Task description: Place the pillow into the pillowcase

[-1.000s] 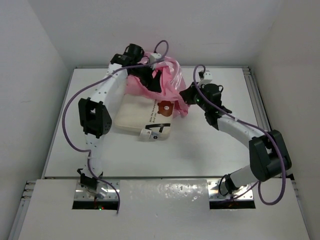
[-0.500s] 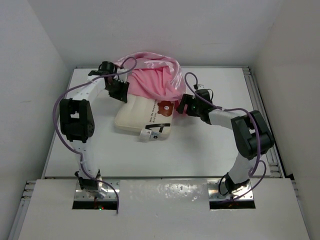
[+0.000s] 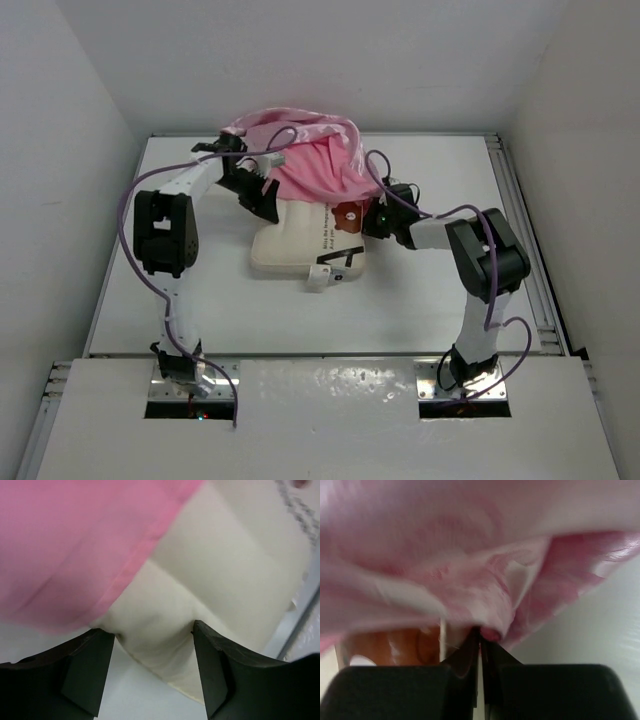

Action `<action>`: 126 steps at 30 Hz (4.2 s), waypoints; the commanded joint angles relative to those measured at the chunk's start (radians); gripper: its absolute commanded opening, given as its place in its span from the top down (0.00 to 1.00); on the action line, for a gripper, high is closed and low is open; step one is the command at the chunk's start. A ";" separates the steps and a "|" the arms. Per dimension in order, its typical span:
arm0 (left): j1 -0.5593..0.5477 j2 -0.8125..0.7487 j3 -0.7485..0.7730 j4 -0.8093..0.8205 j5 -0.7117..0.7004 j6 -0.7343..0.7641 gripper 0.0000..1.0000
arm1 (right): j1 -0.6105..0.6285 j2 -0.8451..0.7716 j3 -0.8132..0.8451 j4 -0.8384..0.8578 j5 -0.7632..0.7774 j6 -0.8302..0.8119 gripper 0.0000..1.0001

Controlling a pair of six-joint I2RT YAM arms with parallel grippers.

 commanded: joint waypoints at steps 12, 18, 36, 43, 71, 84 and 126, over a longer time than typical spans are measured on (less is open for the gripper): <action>-0.181 0.008 0.191 -0.089 0.359 0.145 0.41 | -0.009 0.064 -0.097 0.457 -0.245 0.336 1.00; -0.182 0.005 0.279 -0.048 0.409 0.043 0.94 | 0.021 0.059 0.029 0.678 -0.470 0.550 1.00; 0.048 -0.230 0.238 0.489 0.234 -0.688 1.00 | 0.034 -0.249 0.212 0.064 -0.649 0.304 0.61; 0.004 -0.228 0.127 0.505 0.167 -0.712 1.00 | -0.086 -0.428 0.209 -0.436 -0.457 -0.070 0.01; -0.118 -0.176 0.128 0.524 0.087 -0.751 1.00 | 0.490 -0.381 0.487 -0.654 0.373 -0.968 0.01; -0.118 -0.182 0.121 0.521 0.078 -0.742 1.00 | 0.518 -0.197 0.519 -0.654 0.505 -0.916 0.02; -0.496 -0.308 -0.282 0.438 -0.568 0.483 0.29 | 0.052 -0.138 0.742 -0.364 0.063 -0.560 1.00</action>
